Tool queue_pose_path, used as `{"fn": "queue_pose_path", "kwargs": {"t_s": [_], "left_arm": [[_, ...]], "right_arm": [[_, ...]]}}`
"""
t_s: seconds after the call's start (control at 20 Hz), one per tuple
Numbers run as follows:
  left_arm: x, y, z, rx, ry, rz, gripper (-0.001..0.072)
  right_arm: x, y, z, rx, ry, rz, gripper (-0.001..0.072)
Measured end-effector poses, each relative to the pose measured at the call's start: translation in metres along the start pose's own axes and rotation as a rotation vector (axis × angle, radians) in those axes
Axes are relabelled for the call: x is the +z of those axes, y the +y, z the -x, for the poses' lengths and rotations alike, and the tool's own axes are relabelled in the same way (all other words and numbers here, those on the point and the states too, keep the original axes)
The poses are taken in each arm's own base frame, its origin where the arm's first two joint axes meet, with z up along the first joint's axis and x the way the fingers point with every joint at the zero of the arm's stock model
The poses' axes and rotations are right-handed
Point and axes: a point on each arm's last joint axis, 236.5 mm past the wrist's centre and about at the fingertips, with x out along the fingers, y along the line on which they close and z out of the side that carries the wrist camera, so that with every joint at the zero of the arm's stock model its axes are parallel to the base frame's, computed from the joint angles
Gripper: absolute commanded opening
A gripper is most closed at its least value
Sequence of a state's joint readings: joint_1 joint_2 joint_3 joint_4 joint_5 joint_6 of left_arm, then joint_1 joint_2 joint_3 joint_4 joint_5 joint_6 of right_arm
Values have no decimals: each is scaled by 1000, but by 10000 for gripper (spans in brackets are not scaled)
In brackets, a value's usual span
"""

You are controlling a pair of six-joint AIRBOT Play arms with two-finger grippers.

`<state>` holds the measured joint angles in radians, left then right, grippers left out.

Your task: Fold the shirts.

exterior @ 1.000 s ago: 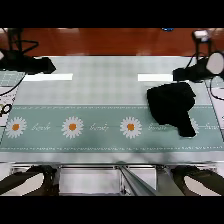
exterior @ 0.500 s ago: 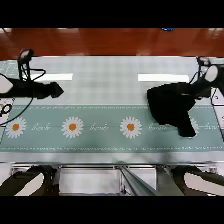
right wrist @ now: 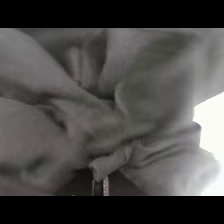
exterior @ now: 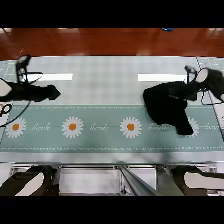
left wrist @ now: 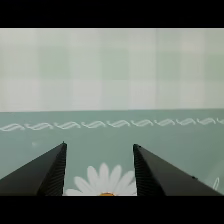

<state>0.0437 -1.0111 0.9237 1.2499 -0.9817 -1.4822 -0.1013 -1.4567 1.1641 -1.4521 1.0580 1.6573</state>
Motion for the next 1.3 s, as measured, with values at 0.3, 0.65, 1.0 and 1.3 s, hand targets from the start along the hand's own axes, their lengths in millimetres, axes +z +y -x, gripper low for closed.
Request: {"fn": "queue_pose_path", "kwargs": {"t_s": [0.3, 0.65, 1.0, 1.3], "left_arm": [[42, 9, 62, -3, -200, 63, 506], [50, -14, 98, -41, -300, 27, 506], [69, -5, 109, 5, -394, 20, 506], [76, 4, 113, 28, -430, 55, 506]], "right_arm": [[77, 38, 188, 86, -465, 100, 23], [74, 85, 420, 230, -943, 214, 23], [28, 158, 506, 517, -1057, 374, 23], [-15, 292, 423, 692, -751, 645, 23]]}}
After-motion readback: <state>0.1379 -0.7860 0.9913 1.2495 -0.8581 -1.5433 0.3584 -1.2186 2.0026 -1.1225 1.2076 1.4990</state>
